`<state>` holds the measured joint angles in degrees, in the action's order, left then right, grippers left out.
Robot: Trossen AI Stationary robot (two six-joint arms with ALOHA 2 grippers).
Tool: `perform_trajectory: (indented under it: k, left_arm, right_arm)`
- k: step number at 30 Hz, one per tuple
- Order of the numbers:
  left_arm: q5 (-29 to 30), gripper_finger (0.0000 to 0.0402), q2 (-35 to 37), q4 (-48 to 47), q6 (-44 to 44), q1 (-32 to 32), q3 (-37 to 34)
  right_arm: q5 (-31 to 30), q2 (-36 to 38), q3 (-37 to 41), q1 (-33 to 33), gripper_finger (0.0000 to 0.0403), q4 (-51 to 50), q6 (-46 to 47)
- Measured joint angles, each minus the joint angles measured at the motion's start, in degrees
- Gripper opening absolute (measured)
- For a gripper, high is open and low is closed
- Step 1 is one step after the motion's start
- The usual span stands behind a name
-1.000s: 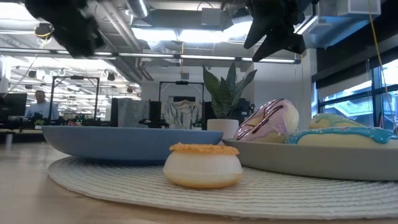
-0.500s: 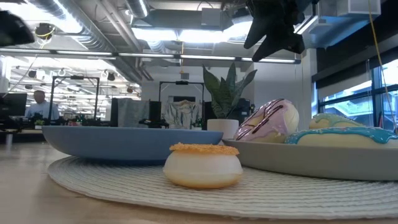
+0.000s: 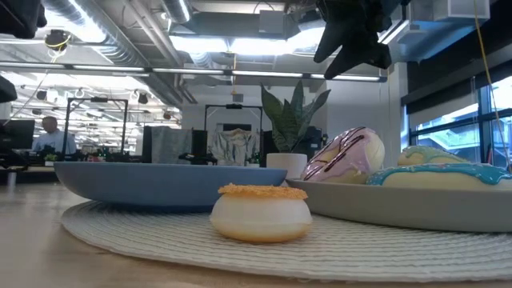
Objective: Pick & Place donuts
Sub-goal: Put the small black donut on the blue plate
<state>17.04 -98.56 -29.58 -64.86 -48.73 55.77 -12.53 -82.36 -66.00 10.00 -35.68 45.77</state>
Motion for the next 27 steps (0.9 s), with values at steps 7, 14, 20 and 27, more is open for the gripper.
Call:
perform_trajectory:
  k: [7,14,20,27]
  left_arm:
    - [-0.2,0.0113,-2.0,-0.2,-0.4,0.1,0.0]
    - [-0.2,0.0114,-2.7,1.3,-0.4,0.1,0.0]
    - [-3.0,0.0114,-2.7,3.3,-0.4,0.2,0.0]
    - [-4.8,0.0089,-2.6,2.9,3.4,0.5,0.0]
  right_arm:
    - [0.0,0.0,0.0,0.0,0.0174,0.0,-1.3]
    - [0.0,0.0,0.0,0.0,0.0174,0.0,-1.4]
    - [0.0,0.0,0.0,0.0,0.0174,0.0,-1.5]
    - [0.0,0.0,0.0,0.0,0.0174,0.0,-3.0]
